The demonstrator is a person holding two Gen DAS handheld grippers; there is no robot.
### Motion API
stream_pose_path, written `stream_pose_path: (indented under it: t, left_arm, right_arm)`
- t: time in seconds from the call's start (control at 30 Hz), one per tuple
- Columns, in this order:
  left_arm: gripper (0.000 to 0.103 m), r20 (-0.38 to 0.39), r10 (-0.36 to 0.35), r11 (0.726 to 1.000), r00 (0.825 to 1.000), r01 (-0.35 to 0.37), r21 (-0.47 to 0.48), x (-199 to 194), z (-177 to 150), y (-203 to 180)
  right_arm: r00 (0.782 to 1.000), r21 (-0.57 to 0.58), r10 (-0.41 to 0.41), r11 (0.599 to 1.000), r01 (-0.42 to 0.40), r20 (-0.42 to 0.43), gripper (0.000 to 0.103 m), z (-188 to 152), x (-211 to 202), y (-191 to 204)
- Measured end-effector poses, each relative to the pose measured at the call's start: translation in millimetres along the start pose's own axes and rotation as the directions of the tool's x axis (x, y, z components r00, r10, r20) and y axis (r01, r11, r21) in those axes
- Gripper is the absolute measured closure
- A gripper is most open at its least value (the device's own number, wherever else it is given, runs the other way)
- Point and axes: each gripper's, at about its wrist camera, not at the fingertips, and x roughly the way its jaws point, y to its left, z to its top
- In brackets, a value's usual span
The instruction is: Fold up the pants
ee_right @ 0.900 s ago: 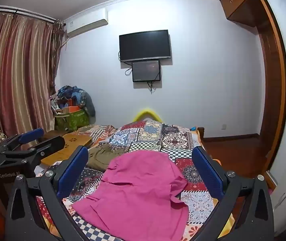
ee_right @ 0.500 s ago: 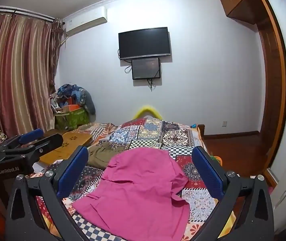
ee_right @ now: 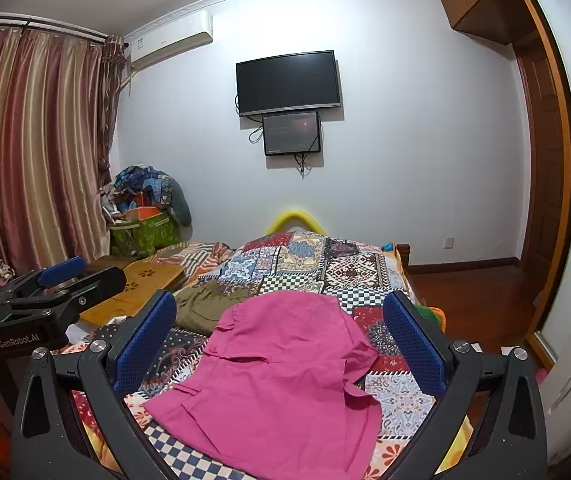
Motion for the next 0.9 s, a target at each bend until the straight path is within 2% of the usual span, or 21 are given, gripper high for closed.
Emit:
stream_pose_path:
  t: [0.9]
  left_arm:
    - [0.0, -0.007, -0.002, 1.0, 1.0, 0.002, -0.004, 1.9, -3.3, 0.6]
  right_arm:
    - [1.0, 0.009, 0.004, 1.0, -0.004, -0.005, 0.0, 2.2, 1.4, 1.1]
